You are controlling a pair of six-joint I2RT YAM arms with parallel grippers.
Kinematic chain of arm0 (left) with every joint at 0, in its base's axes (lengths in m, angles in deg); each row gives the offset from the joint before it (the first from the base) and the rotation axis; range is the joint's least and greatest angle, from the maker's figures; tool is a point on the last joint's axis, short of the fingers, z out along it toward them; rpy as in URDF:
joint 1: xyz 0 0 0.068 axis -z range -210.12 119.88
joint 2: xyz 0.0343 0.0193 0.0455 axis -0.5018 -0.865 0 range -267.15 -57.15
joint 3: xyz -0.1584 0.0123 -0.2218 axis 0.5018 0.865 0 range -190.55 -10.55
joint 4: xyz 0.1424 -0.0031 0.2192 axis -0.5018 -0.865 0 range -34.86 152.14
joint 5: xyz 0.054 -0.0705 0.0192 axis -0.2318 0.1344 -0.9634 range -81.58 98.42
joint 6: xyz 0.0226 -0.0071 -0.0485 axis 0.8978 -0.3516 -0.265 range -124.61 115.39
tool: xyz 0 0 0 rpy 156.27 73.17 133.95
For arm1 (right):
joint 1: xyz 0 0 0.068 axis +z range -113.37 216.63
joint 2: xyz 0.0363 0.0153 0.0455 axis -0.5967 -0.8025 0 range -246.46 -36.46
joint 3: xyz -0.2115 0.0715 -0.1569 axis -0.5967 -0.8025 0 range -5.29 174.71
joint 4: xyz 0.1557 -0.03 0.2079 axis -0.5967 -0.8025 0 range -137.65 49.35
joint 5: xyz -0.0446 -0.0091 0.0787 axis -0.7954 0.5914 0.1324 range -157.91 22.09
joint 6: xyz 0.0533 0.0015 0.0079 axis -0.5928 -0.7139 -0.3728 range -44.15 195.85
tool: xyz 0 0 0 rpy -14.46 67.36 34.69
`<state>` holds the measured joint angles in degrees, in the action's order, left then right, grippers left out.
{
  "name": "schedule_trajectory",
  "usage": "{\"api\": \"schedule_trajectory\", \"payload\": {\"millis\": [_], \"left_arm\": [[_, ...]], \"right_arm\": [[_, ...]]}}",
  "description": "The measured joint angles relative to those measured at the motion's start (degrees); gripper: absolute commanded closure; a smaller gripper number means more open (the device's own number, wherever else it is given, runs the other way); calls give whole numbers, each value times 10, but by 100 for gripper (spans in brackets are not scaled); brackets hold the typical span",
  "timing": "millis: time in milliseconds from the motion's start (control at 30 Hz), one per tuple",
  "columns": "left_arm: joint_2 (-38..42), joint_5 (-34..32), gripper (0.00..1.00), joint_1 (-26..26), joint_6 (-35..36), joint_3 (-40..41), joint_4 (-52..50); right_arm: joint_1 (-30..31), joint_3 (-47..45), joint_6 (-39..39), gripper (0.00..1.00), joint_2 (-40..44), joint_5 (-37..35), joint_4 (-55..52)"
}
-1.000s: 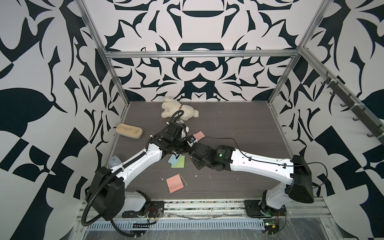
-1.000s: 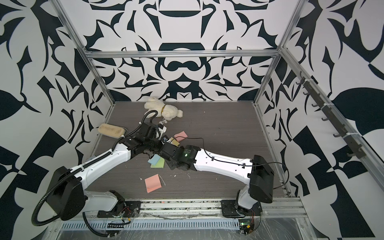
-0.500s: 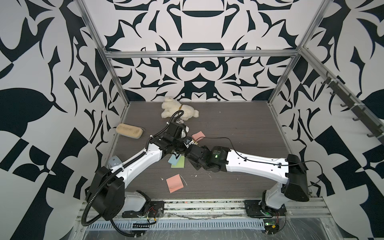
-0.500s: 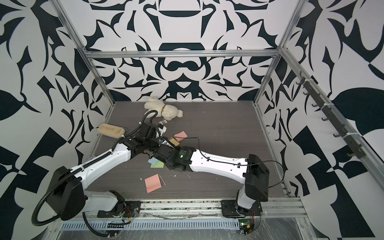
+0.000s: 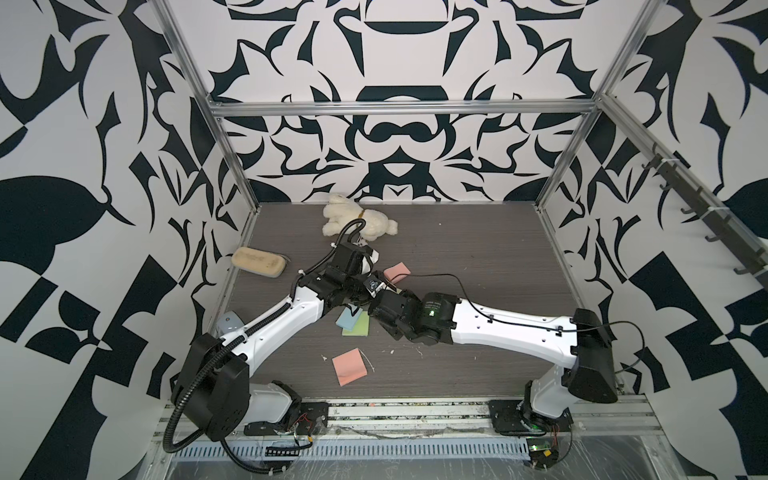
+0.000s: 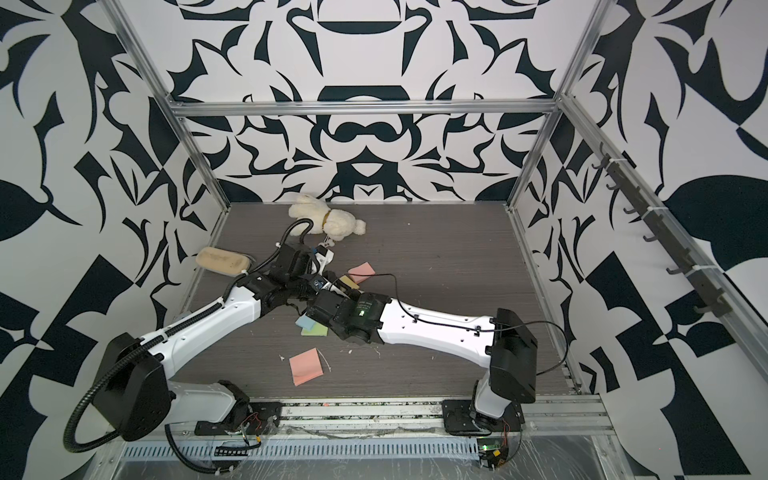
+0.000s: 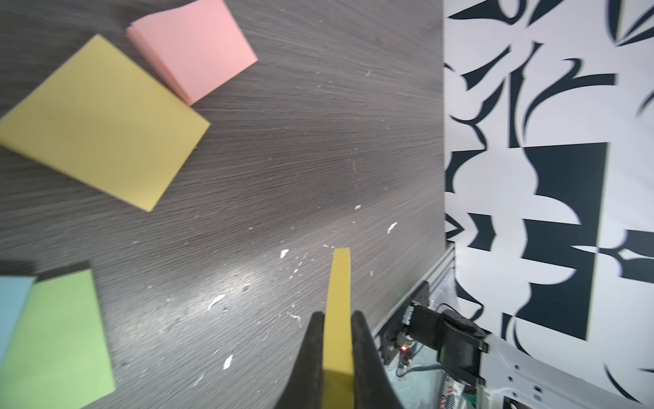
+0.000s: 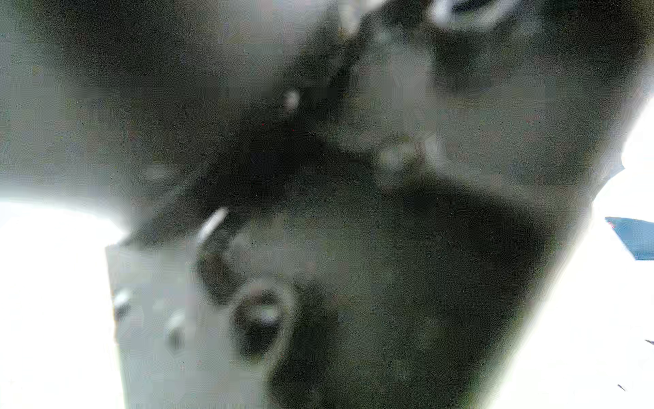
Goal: Tear off pages from different memo pads
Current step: Tear off the paper from the memo pad.
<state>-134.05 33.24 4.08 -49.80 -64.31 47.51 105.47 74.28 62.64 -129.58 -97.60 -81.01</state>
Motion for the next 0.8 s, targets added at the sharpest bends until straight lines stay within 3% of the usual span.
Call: {"api": "schedule_trajectory", "payload": {"millis": [400, 633, 800], "left_arm": [[60, 57, 45, -26, -24, 36, 80], [146, 31, 19, -66, 11, 82, 78], [228, -5, 16, -67, 51, 154, 97]], "right_arm": [[-1, 28, 112, 100, 23, -29, -11], [-10, 39, 141, 100, 23, -30, -11], [-21, 56, 158, 100, 25, -25, -19]]}}
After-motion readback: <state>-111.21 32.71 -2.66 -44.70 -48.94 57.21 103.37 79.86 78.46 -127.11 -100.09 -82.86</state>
